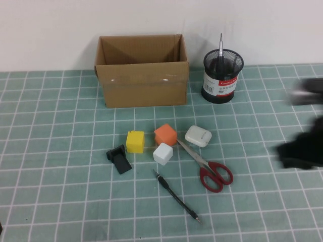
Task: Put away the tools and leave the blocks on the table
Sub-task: Pick up the long Screwdriver from the table
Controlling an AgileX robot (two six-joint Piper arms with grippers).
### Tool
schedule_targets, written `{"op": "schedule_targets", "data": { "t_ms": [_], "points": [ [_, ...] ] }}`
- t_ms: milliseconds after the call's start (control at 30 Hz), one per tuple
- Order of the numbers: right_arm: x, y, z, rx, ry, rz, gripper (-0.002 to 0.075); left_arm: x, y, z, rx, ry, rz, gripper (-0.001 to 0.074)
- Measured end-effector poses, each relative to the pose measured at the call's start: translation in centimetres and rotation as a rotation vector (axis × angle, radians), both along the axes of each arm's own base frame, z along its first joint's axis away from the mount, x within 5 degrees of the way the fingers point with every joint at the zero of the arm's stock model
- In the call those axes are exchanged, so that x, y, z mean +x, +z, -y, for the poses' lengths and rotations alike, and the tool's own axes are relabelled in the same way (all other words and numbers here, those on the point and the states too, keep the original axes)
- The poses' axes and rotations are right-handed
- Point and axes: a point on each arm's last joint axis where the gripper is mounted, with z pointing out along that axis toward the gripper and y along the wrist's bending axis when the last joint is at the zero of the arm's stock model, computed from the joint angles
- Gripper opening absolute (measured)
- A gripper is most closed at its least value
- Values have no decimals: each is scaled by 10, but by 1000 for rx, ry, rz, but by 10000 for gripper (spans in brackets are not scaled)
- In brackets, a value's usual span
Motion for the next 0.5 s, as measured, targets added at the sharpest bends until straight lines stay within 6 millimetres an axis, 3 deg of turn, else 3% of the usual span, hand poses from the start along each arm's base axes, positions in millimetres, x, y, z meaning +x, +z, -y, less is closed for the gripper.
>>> {"op": "schedule_targets", "data": {
  "t_ms": [167,300,367,500],
  "points": [
    [34,-17,-82,-124,236,-91,-7,0,0,0,0,0,0,-1],
    [43,-36,-147,-181,395,-137,1,0,0,0,0,0,0,-1],
    [47,-45,-169,-189,437,-144,28,0,0,0,0,0,0,-1],
    [52,-51,-194,-171,472,-103,138,0,0,0,0,0,0,-1]
  ]
}}
